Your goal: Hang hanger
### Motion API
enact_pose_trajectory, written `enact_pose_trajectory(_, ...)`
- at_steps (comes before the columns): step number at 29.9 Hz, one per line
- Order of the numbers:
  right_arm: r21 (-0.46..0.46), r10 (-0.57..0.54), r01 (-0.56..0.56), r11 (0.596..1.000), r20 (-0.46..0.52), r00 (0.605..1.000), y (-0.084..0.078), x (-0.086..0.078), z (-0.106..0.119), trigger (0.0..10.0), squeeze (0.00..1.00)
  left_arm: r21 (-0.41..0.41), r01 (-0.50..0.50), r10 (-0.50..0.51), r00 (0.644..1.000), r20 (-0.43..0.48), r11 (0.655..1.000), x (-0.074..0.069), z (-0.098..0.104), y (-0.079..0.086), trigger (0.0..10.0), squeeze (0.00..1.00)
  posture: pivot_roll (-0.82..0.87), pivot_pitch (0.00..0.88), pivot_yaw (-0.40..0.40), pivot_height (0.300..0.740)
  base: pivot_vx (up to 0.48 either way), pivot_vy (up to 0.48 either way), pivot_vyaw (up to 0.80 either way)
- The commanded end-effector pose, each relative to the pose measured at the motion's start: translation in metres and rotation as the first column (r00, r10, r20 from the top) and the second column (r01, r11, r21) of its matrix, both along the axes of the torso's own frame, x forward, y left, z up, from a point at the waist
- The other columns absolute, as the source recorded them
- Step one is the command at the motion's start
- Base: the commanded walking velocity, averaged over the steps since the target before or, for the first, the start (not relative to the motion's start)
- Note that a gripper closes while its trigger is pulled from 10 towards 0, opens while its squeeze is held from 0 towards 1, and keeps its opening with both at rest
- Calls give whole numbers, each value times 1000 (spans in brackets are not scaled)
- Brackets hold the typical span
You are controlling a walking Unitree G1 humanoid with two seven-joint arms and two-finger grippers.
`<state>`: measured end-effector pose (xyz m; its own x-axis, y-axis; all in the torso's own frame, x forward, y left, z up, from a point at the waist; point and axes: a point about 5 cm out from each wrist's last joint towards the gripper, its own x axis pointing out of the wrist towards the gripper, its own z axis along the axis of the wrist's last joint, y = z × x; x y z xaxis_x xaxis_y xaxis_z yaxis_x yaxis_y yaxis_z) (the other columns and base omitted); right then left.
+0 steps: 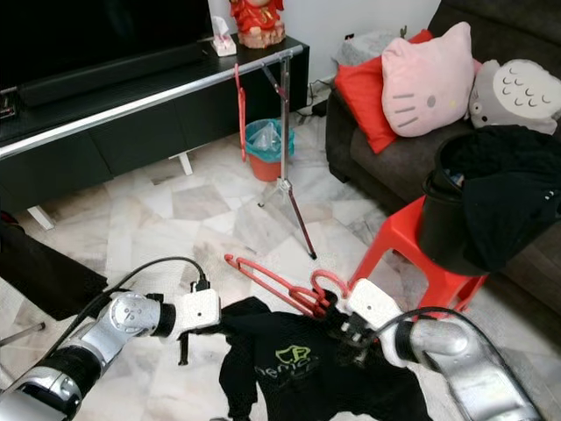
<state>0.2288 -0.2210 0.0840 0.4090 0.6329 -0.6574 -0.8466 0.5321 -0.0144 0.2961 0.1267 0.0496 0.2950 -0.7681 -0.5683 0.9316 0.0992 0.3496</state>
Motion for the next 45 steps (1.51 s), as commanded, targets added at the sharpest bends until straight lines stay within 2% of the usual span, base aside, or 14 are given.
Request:
enact_pose_trajectory(1,-30,-4,3,1000,-21,1000,-17,-6,6,10000,0,59,-59,58,998,15,997,3,-1,22,10000,0,-22,74,66,740,0,0,0)
enact_pose_trajectory(6,-57,50,-56,997,-106,993,-24,-23,-1,10000,0,87,-60,56,997,46,994,5,0,24,10000,0,-23,77,68,740,0,0,0)
enact_pose_trajectory(7,-131,63,-78,988,-114,991,-27,-27,-9,10000,0,84,-80,74,995,73,993,7,1,25,10000,0,-25,76,69,740,0,0,0)
enact_pose_trajectory(9,-149,36,-49,988,-87,996,-28,-25,-12,10000,0,70,-93,87,992,88,993,9,2,24,10000,0,-25,77,68,740,0,0,0)
enact_pose_trajectory(11,-138,5,-12,990,-52,999,-26,-20,-12,10000,0,61,-99,93,991,94,993,9,2,23,10000,0,-22,76,68,740,0,0,0)
enact_pose_trajectory(12,-103,-71,76,992,47,996,-21,-8,-10,10000,0,41,-109,104,990,97,993,9,2,21,10000,0,-23,76,69,740,0,0,0)
enact_pose_trajectory(16,33,-266,265,964,173,948,-8,10,-8,10000,0,8,-121,120,989,86,993,7,0,18,10000,0,-23,74,71,740,0,0,0)
enact_pose_trajectory(23,74,-271,262,962,165,948,8,5,-15,10000,0,-15,-126,126,988,89,992,8,1,17,10000,0,-20,69,70,740,0,0,0)
enact_pose_trajectory(27,107,-147,136,985,106,983,19,-8,-16,10000,0,-16,-135,136,986,98,991,11,3,19,10000,0,-20,67,72,740,0,0,0)
enact_pose_trajectory(28,77,-82,77,994,72,994,20,-15,-19,10000,0,-15,-140,141,984,105,990,12,4,20,10000,0,-22,64,71,740,0,0,0)
enact_pose_trajectory(29,77,-82,77,994,72,994,20,-15,-19,10000,0,-15,-140,141,984,105,990,12,4,20,10000,0,-22,64,71,740,0,0,0)
enact_pose_trajectory(30,6,-34,34,999,30,999,14,-22,-21,10000,0,-9,-147,147,982,117,989,14,6,22,10000,0,-22,64,71,740,0,0,0)
enact_pose_trajectory(37,-161,63,-76,984,-83,995,-3,-42,-17,10000,0,28,-163,156,975,156,986,17,8,29,10000,0,-28,59,70,740,0,0,0)
enact_pose_trajectory(45,-181,120,-151,972,-171,978,6,-56,-27,10000,0,9,-166,161,969,189,986,24,17,28,10000,0,-30,62,73,740,0,0,0)
